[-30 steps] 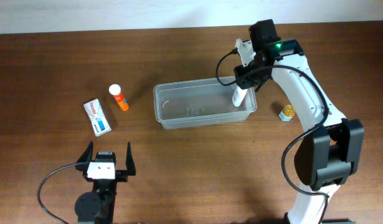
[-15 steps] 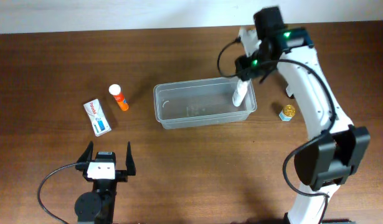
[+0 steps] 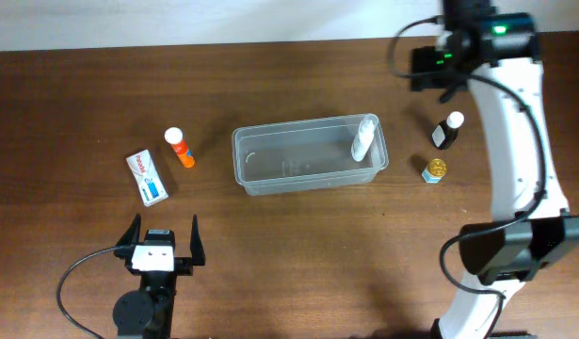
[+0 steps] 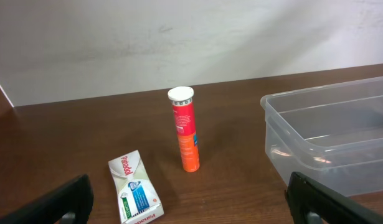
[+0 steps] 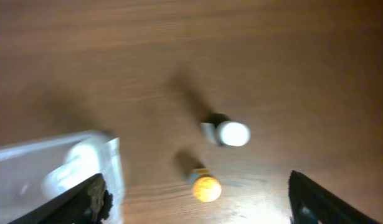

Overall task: Pack container
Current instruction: 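Move the right gripper over the dark brown bottle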

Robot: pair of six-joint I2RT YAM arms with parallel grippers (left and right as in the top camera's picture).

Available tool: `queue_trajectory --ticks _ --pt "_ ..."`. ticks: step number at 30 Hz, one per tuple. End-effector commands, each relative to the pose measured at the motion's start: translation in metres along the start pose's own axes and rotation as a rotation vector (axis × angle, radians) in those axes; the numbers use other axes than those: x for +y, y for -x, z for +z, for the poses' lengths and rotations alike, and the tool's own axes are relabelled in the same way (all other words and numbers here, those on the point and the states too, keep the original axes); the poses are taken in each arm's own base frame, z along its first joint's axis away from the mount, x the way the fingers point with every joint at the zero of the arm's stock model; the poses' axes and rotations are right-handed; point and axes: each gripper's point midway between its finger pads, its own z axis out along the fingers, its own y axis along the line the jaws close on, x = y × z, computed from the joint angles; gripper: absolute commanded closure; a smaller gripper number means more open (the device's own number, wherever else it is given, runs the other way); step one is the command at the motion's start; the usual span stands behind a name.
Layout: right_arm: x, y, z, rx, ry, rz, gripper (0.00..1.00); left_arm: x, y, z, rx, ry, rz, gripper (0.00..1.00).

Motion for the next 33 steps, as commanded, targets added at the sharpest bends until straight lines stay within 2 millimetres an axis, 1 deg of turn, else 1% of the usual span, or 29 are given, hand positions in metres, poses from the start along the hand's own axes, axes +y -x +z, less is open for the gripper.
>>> queue_trajectory --ticks 1,4,5,10,14,16,17,20,21,27,33 --pt "-0.037 -0.005 0.008 0.019 -0.07 0.104 0.13 0.002 -0.001 0.0 0.0 0.011 0.016 0.01" --pt "-0.048 -0.013 0.022 0.064 -0.028 0.14 0.12 0.002 -0.001 0.0 0.0 0.011 0.016 0.01" --pt "-0.048 -0.015 0.027 0.075 0.003 0.133 0.12 0.002 -0.001 0.0 0.0 0.011 0.016 0.01" --pt "-0.027 -0.023 0.048 0.107 0.217 -0.055 0.13 0.002 -0.001 0.0 0.001 0.011 0.016 0.01" --pt "-0.026 -0.039 0.066 0.15 0.23 -0.226 0.11 0.002 -0.001 0.0 0.0 0.011 0.016 0.01" --pt "-0.028 -0.043 0.076 0.164 0.218 -0.263 0.1 0.002 -0.001 0.0 0.0 0.011 0.016 0.01" --pt "-0.029 -0.043 0.079 0.166 0.211 -0.264 0.09 0.002 -0.001 0.0 0.0 0.011 0.016 0.01" --pt "-0.028 -0.045 0.092 0.176 0.21 -0.265 0.0 0.002 -0.001 0.0 0.0 0.011 0.016 0.01" --pt "-0.027 -0.045 0.095 0.18 0.211 -0.264 0.01 0.002 -0.001 0.0 0.0 0.011 0.016 0.01" --pt "-0.027 -0.048 0.122 0.207 0.211 -0.271 0.01 0.002 -0.001 0.0 0.0 0.011 0.016 0.0" --pt "-0.034 -0.06 0.147 0.263 0.215 -0.259 0.01 0.002 -0.001 0.0 0.001 0.011 0.016 0.01"
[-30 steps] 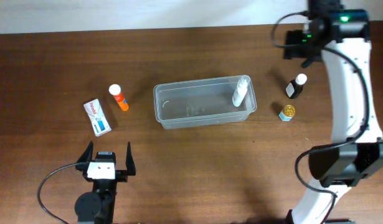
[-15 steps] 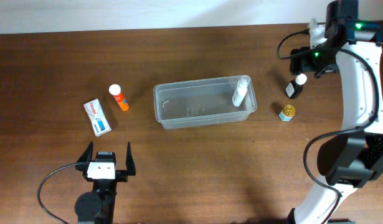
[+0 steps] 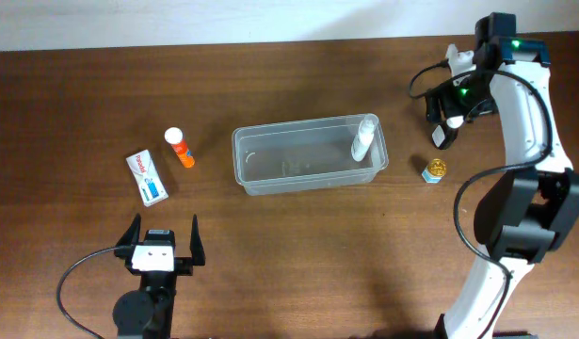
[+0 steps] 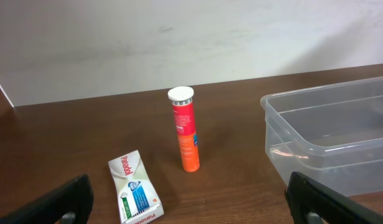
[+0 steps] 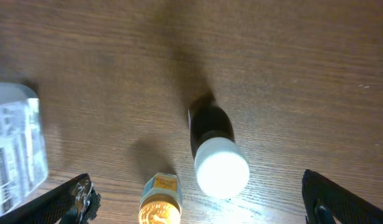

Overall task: Pack container
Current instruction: 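Move the right gripper over the dark brown bottle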

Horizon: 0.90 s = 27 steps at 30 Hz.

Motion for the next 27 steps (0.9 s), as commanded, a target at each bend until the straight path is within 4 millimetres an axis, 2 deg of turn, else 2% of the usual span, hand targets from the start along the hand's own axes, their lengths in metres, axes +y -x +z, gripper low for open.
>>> queue_trajectory --ticks 1,17,27 --pt "-0.009 -0.008 0.02 0.04 0.018 0.011 0.01 0.002 -0.001 0.0 0.0 0.011 0.016 0.01" --pt "-0.005 -0.022 0.073 0.128 0.11 -0.001 0.0 0.002 -0.001 0.0 0.0 0.011 0.016 0.01" --pt "-0.007 -0.02 0.075 0.119 0.103 -0.004 0.18 0.002 -0.001 0.0 0.001 0.011 0.016 0.01"
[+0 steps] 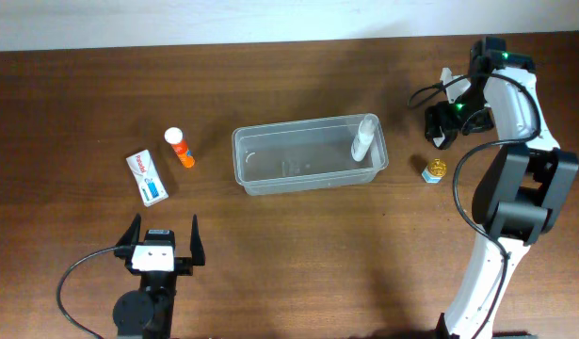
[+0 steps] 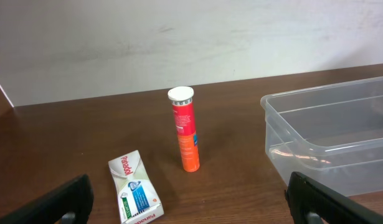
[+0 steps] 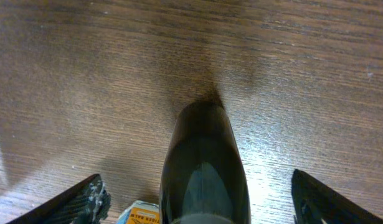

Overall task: Pack container
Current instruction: 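Move the right gripper over the dark brown bottle, then lower the right gripper and grasp the dark brown bottle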

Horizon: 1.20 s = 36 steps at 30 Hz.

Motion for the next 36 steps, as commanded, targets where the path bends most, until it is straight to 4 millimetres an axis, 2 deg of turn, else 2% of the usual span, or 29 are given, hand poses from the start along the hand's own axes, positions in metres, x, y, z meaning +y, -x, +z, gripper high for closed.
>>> queue_trajectory --ticks 1,4,6,7,12,16,22,29,33,36 --pt "0.001 -0.001 0.004 0.003 0.017 -0.005 0.19 0.002 -0.001 0.0 0.0 0.011 0.016 0.01" --pt "0.001 -0.001 0.004 0.003 0.018 -0.005 0.25 0.002 -0.001 0.0 0.0 0.011 0.016 0.01" --pt "0.001 -0.001 0.004 0.003 0.017 -0.004 0.37 0.002 -0.001 0.0 0.0 0.011 0.016 0.01" --pt "0.001 -0.001 0.004 0.003 0.017 -0.004 0.4 0.002 -0.001 0.0 0.0 0.011 0.016 0.01" --pt "0.001 -0.001 0.004 0.004 0.018 0.001 0.42 0.002 -0.001 0.0 0.0 0.011 0.016 0.0" --pt "0.001 -0.001 0.004 0.004 0.017 0.021 0.48 0.002 -0.001 0.0 0.0 0.011 0.016 0.01" --pt "0.001 -0.001 0.004 0.004 0.018 0.042 0.67 0.002 -0.001 0.0 0.0 0.011 0.016 0.01" --pt "0.001 0.0 0.002 -0.001 0.017 0.076 0.68 0.002 -0.001 0.0 0.001 0.011 0.016 0.01" --pt "0.004 0.006 -0.011 -0.024 0.03 0.079 0.67 0.002 -0.001 0.0 0.0 0.011 0.016 0.01" --pt "0.013 0.016 -0.031 -0.068 0.077 0.075 0.68 0.002 -0.001 0.0 0.0 0.011 0.016 0.01"
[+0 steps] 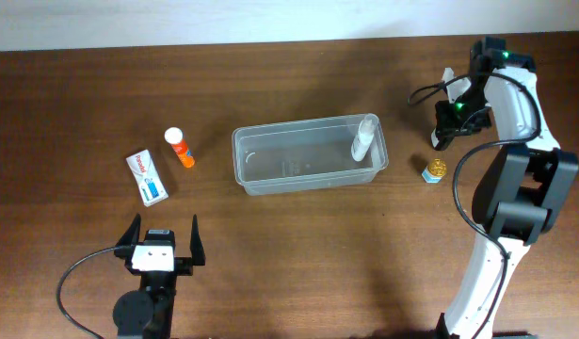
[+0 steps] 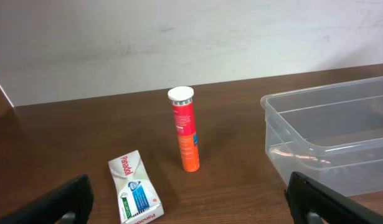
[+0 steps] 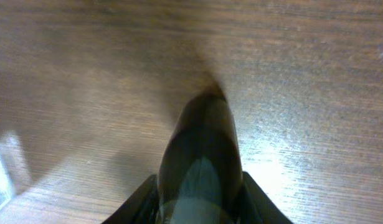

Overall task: Pack container
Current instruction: 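Lower the right gripper and grasp the dark brown bottle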

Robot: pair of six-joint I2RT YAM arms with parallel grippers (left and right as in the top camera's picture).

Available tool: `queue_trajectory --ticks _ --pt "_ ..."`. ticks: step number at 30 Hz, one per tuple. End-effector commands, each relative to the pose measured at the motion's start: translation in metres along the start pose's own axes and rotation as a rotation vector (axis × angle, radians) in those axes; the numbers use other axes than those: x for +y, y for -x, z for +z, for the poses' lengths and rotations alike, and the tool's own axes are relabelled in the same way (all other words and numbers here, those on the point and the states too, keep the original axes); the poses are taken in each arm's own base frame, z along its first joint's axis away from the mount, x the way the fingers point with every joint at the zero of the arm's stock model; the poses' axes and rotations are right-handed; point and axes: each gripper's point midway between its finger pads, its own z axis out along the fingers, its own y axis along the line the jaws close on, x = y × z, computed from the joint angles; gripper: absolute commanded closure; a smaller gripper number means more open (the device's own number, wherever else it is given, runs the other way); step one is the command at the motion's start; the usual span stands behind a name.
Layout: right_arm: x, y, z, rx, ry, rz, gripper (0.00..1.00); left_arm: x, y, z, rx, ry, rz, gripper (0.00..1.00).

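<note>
A clear plastic container (image 1: 244,168) stands mid-table with a white bottle (image 1: 364,137) leaning in its right end. To the right of it my right gripper (image 1: 446,128) is down at the table, shut on a dark bottle (image 3: 201,146) that fills the right wrist view between the black fingers (image 3: 146,194). A small gold-capped jar (image 1: 434,170) stands just in front of it. An orange tube (image 1: 181,149) and a white-blue box (image 1: 148,178) sit left of the container. My left gripper (image 1: 162,241) rests open near the front edge, nothing between its fingers.
In the left wrist view the orange tube (image 2: 185,129) stands upright, the box (image 2: 136,188) lies flat in front of it, and the container's near corner (image 2: 291,144) is at the right. A white wall runs behind the table's far edge.
My right gripper's fingers stood wide apart on either side of the dark bottle; now they are shut against its sides. The left arm and the other objects have not moved.
My right gripper was open high above the dark bottle and the gold-capped jar. Then it was lower, over the bottle. Then it was down with the bottle between its open fingers, and now it is shut on the bottle at the table.
</note>
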Motion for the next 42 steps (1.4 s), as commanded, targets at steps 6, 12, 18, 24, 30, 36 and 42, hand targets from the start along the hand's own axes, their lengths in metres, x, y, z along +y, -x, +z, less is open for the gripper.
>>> queue_trajectory --ticks 6,12,18,24,30,36,42 --pt "0.022 0.033 -0.083 -0.166 0.087 0.037 0.71 0.002 -0.001 0.0 0.0 0.011 0.016 0.01" --pt "0.038 0.035 -0.142 -0.24 0.09 0.01 0.71 0.002 -0.001 0.0 0.0 0.011 0.016 0.01" --pt "0.023 0.023 -0.137 -0.177 0.005 0.029 0.65 0.002 -0.001 0.0 0.0 0.011 0.016 0.01" --pt "0.021 0.015 -0.097 -0.091 0.026 0.009 0.64 0.002 -0.001 0.0 0.0 0.011 0.016 0.0" --pt "0.015 0.006 -0.055 -0.025 0.023 0.018 0.6 0.002 -0.001 0.0 0.0 0.011 0.016 0.01" --pt "0.007 0.001 -0.033 0.006 -0.009 0.021 0.57 0.002 -0.001 0.0 0.0 0.011 0.016 0.01" --pt "0.005 -0.002 -0.022 0.018 -0.014 0.022 0.57 0.002 -0.001 0.0 0.001 0.011 0.016 0.01"
